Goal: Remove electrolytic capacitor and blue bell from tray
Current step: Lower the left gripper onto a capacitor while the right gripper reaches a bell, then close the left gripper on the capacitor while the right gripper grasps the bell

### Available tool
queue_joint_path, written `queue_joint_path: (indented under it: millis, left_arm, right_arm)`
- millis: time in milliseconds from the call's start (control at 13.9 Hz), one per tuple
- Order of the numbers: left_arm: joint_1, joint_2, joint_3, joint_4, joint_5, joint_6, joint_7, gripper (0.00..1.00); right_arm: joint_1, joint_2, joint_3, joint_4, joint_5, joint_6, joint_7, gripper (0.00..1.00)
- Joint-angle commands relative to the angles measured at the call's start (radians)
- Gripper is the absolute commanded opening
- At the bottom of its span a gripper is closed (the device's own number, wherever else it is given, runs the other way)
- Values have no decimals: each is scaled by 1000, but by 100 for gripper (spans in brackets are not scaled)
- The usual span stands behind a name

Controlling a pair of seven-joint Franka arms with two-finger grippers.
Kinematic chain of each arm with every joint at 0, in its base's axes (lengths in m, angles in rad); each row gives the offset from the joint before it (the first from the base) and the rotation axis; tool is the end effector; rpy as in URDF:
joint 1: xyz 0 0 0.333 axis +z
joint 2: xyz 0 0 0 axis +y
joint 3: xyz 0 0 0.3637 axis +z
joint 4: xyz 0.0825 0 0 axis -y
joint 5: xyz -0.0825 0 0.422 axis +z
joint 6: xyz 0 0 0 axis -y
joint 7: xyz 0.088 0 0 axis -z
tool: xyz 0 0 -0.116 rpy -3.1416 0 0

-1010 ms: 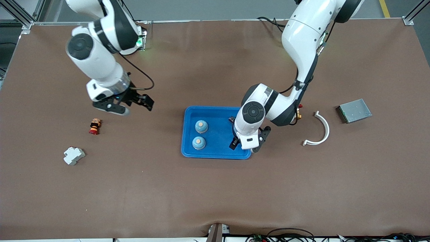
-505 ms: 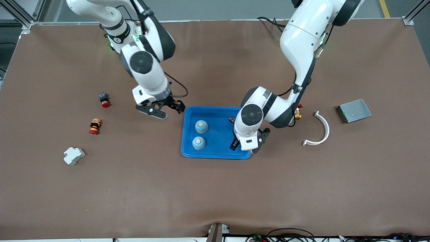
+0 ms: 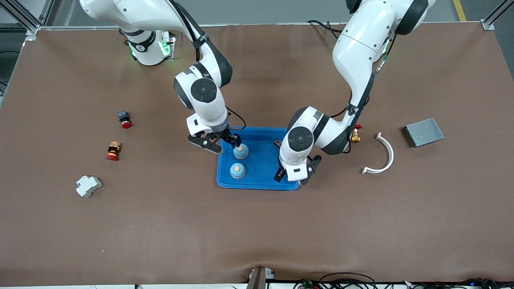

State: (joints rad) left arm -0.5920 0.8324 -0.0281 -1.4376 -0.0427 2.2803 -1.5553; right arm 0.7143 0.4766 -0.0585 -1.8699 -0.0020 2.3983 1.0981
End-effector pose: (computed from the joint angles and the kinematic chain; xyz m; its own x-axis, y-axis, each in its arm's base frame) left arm 0.6445 -0.4565 0.1935 0.5630 0.8248 -0.0533 0.8262 -0.5633 0.0103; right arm 0.5476 0.4249 0.2709 0.9060 -0.4204 0.0490 -0.4192 -0.9073 -0.0338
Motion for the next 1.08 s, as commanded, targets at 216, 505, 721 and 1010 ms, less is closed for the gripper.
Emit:
queue_joint_path:
  millis: [216, 505, 721, 1010]
  left_arm:
    - [-14, 24, 11, 22, 32, 36, -11, 100]
    - [-14, 30, 11, 22, 34, 41, -11, 100]
    - [-14, 36, 13, 22, 35, 42, -11, 100]
    - [-14, 37, 11, 22, 35, 42, -11, 100]
  right_arm:
    - [45, 135, -9, 127, -3, 5, 104, 100]
    - [54, 184, -9, 167, -3, 4, 106, 100]
    - [59, 203, -9, 186, -4, 4, 106, 100]
    - [66, 238, -9, 219, -3, 4, 108, 100]
